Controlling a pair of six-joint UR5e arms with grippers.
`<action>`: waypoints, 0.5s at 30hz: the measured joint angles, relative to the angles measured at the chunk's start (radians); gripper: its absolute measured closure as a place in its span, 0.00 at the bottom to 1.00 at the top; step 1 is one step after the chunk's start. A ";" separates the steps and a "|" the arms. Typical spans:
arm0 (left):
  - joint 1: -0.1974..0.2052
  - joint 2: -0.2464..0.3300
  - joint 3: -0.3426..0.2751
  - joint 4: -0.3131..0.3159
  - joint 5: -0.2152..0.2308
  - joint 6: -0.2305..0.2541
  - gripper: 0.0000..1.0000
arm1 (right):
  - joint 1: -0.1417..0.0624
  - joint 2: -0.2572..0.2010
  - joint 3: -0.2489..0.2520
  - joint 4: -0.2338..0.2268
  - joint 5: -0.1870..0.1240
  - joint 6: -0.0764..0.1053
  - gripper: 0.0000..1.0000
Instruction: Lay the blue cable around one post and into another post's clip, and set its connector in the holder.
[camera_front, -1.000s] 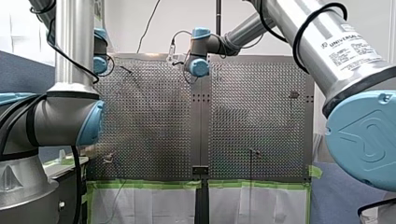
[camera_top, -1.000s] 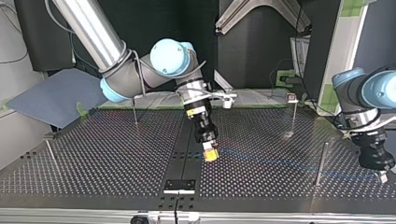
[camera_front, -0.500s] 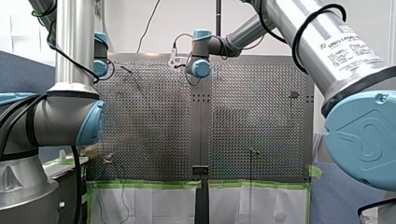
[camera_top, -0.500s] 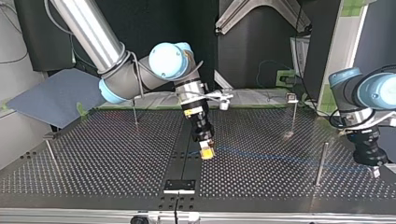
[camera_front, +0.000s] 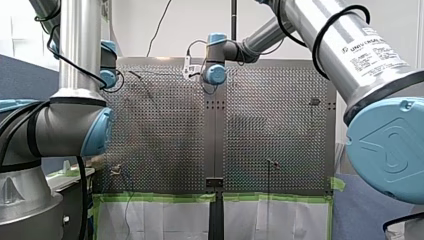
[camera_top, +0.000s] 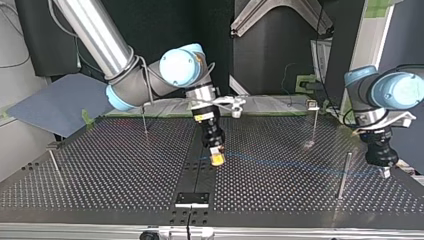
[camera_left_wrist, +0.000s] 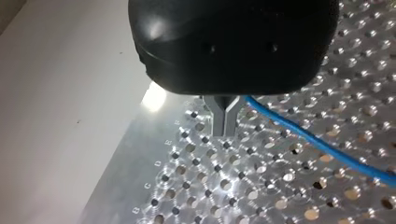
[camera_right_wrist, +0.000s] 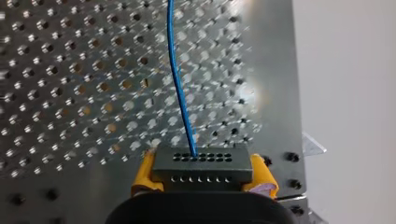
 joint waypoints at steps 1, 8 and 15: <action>0.000 0.000 -0.001 0.000 0.001 0.000 1.00 | 0.000 0.000 0.005 -0.004 0.004 0.000 1.00; -0.012 0.000 -0.028 0.024 0.033 -0.023 1.00 | -0.001 0.001 0.062 -0.053 0.013 0.000 1.00; -0.020 0.000 -0.078 0.072 0.058 -0.066 1.00 | -0.004 0.002 0.117 -0.082 0.014 0.000 1.00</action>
